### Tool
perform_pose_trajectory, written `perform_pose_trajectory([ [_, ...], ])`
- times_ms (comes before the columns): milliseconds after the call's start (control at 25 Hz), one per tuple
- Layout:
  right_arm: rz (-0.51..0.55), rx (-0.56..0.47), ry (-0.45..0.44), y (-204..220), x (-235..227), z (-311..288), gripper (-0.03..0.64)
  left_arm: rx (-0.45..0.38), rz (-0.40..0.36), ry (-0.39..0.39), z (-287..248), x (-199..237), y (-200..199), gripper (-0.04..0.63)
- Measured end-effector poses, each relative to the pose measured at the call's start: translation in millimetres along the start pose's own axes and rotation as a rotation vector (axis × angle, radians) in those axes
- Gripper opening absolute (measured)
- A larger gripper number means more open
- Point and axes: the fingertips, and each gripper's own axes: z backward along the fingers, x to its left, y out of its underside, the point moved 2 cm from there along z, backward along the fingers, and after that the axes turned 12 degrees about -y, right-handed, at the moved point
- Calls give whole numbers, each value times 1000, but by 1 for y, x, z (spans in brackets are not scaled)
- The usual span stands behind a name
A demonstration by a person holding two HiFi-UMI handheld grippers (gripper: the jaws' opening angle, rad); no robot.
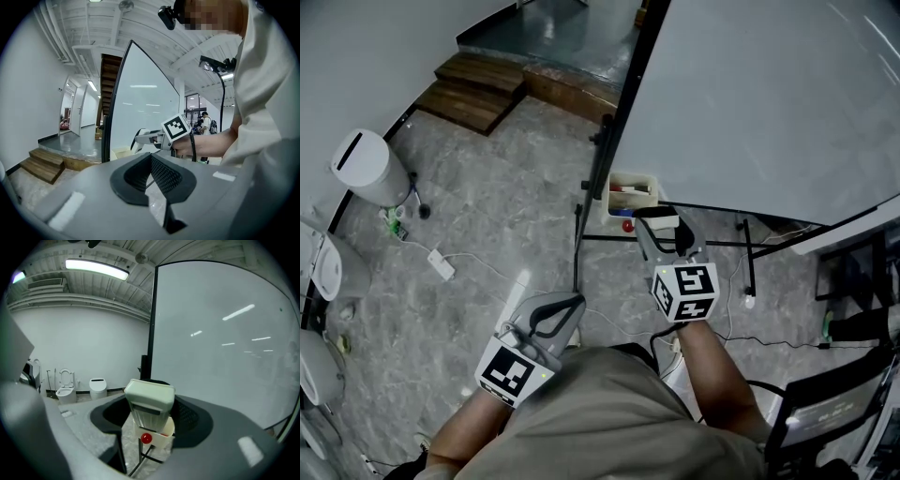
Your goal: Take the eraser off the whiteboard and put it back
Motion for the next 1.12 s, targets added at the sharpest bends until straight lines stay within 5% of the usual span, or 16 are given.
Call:
perform_pose_trajectory([
  [1120, 117, -49, -239, -29, 19, 159, 272, 0, 5, -164, -6, -112, -7, 5],
])
